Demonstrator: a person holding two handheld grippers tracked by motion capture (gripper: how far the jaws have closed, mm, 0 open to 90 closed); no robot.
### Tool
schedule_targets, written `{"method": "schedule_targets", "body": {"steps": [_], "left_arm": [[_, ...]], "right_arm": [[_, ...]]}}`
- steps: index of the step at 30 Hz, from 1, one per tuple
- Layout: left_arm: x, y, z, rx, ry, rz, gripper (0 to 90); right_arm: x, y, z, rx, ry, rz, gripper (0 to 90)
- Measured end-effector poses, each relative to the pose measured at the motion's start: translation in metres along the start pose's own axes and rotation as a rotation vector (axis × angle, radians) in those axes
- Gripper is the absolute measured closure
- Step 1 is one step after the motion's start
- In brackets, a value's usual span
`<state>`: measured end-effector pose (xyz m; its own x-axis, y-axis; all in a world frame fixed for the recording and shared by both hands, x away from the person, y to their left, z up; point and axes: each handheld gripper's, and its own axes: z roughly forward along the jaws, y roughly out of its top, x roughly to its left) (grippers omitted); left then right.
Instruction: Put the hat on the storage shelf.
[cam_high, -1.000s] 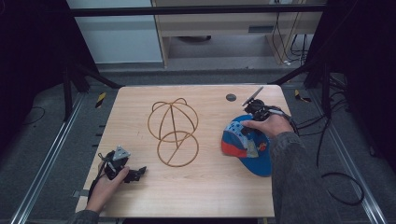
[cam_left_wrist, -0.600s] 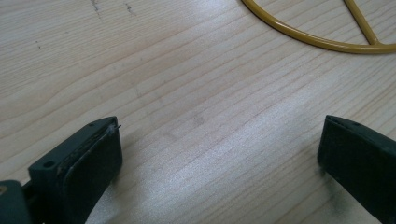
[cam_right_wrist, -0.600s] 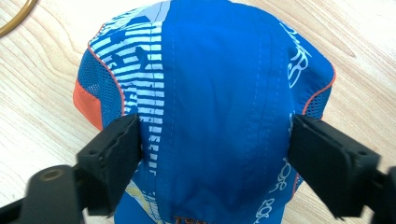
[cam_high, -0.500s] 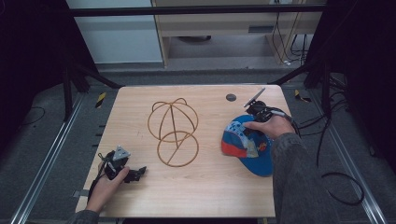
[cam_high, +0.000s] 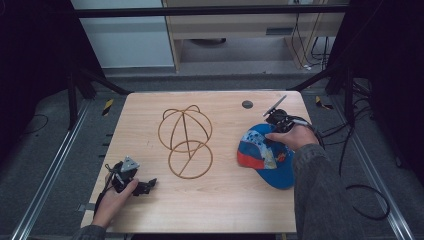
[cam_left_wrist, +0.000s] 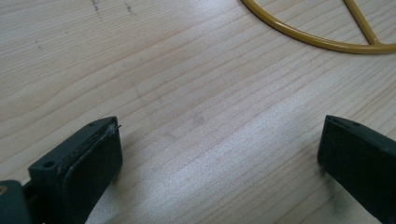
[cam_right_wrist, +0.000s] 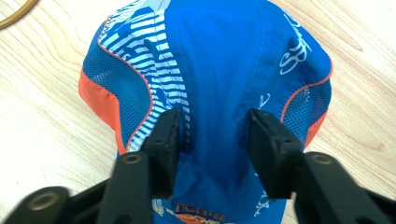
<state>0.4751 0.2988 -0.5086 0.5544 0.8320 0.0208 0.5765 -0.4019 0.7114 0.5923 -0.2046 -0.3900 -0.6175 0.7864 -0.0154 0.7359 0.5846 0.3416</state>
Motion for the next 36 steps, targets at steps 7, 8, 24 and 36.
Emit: {"method": "schedule_targets", "body": {"steps": [7, 8, 24, 36], "left_arm": [[0.0, 0.0, 0.0, -0.003, 0.001, 0.0, 0.0], [0.0, 0.0, 0.0, -0.003, 0.001, 0.0, 0.0], [0.0, 0.0, 0.0, -0.003, 0.0, -0.001, 0.0], [0.0, 0.0, 0.0, -0.003, 0.001, 0.0, 0.0]], "right_arm": [[-0.002, -0.005, -0.002, -0.007, 0.02, -0.001, 78.2], [-0.003, -0.006, -0.002, -0.004, 0.02, -0.001, 79.8], [-0.004, -0.015, -0.007, -0.043, 0.049, -0.007, 89.9], [0.008, -0.021, -0.044, -0.165, 0.073, -0.013, 90.0]]}}
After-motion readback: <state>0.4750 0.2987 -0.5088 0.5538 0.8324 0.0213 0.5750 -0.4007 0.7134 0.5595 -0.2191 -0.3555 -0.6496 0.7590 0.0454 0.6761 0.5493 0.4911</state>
